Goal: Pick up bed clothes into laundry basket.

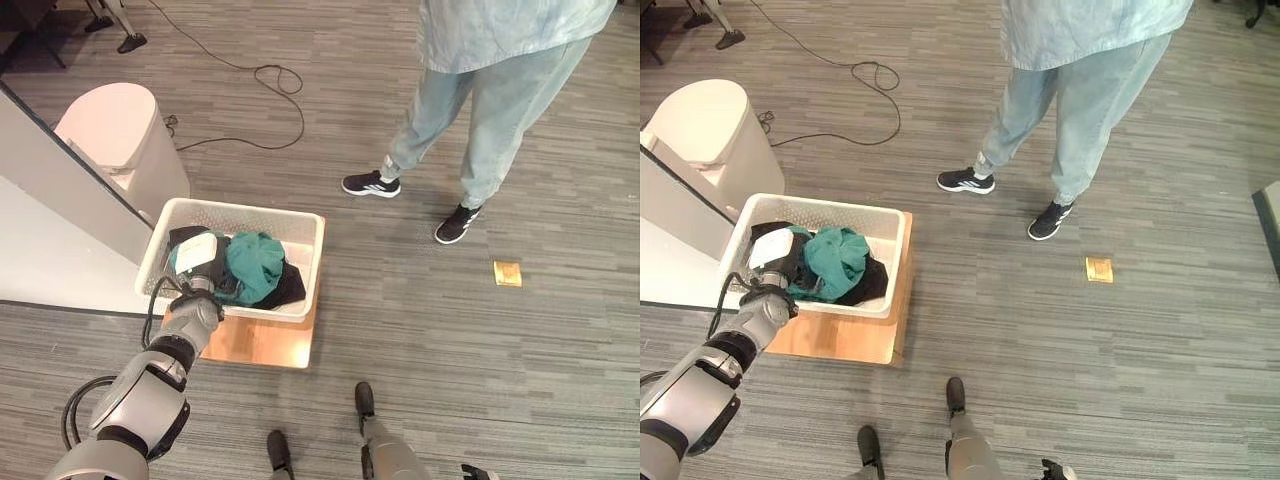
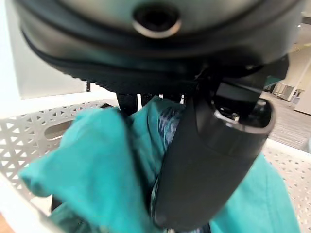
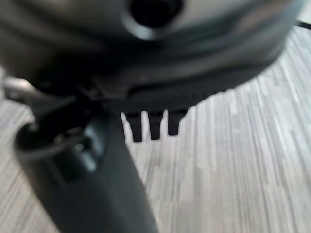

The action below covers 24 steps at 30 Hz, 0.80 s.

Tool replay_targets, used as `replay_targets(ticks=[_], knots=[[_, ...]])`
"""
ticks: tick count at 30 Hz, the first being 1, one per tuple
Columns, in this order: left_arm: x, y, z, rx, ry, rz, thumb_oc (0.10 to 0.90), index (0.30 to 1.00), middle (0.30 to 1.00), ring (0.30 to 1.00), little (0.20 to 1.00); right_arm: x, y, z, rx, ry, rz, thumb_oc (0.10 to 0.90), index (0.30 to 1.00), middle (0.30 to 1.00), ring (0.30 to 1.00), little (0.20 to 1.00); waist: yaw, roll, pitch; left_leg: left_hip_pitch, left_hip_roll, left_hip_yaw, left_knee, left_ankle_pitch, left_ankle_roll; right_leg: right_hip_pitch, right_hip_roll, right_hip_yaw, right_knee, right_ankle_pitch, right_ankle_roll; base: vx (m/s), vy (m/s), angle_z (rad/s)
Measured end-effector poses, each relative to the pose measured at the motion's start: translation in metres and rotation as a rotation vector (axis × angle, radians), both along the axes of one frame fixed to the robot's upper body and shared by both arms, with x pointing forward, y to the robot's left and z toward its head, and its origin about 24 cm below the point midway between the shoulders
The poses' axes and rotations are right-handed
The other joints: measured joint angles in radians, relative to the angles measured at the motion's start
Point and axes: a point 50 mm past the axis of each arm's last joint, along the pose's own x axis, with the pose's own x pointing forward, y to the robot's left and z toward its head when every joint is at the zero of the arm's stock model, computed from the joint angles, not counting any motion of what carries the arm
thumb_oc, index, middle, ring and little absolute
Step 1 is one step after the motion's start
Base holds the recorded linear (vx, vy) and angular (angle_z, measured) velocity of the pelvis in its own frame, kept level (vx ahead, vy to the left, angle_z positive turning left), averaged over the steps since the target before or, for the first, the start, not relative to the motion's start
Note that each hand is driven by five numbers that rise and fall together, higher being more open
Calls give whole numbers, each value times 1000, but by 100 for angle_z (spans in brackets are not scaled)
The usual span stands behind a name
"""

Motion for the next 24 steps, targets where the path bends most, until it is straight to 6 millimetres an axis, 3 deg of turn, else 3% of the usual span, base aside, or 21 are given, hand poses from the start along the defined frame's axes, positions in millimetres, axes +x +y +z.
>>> replay_targets(ticks=[7, 14, 21, 24], knots=[[9, 0, 22, 37, -87, -9, 800, 900, 900, 900, 900, 3, 3, 0, 5, -13, 22, 800, 900, 900, 900, 900, 8, -10, 0, 40, 3, -8, 0, 0, -1, 45, 1, -10, 0, -2, 1, 28, -10, 3], [18, -4, 70, 80, -276, -87, 800, 900, 900, 900, 900, 2, 7, -1, 14, -9, 28, 800, 900, 900, 900, 900, 31, -17, 3, 77, 5, -26, -3, 1, -2, 94, -1, -30, -4, -22, 13, 32, 6, 8], [23, 3, 85, 60, -228, -96, 800, 900, 900, 900, 900, 9, 11, 0, 42, -21, 54, 800, 900, 900, 900, 900, 34, -17, 3, 92, 7, -40, 0, 1, -2, 118, -1, -51, -1, -15, 4, 17, 0, 6], [24, 4, 85, -68, -216, -78, 800, 900, 900, 900, 900, 13, 14, -1, 61, -22, 70, 800, 900, 900, 900, 900, 36, -18, 2, 100, 7, -45, 0, 1, -2, 129, -2, -55, -1, -18, 4, 16, -3, 4]])
